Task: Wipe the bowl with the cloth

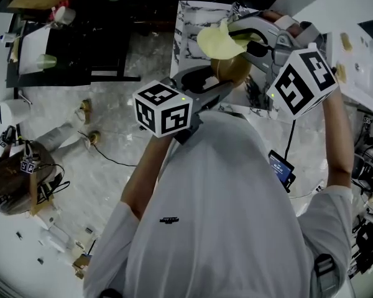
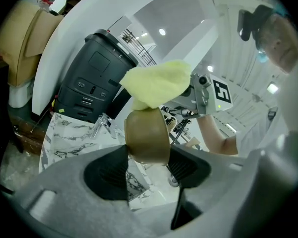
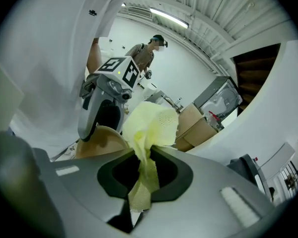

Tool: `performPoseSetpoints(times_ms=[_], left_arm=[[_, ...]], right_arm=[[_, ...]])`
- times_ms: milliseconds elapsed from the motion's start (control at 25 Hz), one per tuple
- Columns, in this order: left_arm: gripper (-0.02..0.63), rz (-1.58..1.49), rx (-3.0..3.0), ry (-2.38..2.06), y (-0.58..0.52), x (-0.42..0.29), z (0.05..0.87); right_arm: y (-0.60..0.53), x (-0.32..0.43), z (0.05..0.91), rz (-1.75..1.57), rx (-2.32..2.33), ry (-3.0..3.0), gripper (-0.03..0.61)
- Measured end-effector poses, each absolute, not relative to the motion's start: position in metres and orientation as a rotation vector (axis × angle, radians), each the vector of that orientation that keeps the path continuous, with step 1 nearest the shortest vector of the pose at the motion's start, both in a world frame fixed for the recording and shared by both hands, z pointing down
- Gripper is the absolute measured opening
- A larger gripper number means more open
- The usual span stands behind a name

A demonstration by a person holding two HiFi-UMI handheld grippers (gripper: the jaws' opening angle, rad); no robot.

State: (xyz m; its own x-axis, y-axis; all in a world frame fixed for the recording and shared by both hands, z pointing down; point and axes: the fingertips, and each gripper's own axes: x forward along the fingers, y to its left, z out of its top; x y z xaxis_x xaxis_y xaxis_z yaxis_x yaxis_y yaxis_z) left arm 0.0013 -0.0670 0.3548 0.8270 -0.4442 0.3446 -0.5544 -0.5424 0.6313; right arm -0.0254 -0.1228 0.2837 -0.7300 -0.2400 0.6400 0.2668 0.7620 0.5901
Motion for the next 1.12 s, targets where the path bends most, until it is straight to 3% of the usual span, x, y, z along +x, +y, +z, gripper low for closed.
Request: performPoseSetpoints(times_ms=[400, 1120], left_arm=[[0.255, 0.319, 2.252, -0.756, -0.062, -0.003, 0.367], [0.255, 0.229, 2.264, -0.775, -0.06, -0.018, 0.347]], right_arm=[[-0.113, -0.034, 0.31, -1.143, -0.17, -1.955, 0.04], [-0.146, -0.006, 0.316, -0.974, -0.002, -2.054, 0.04]])
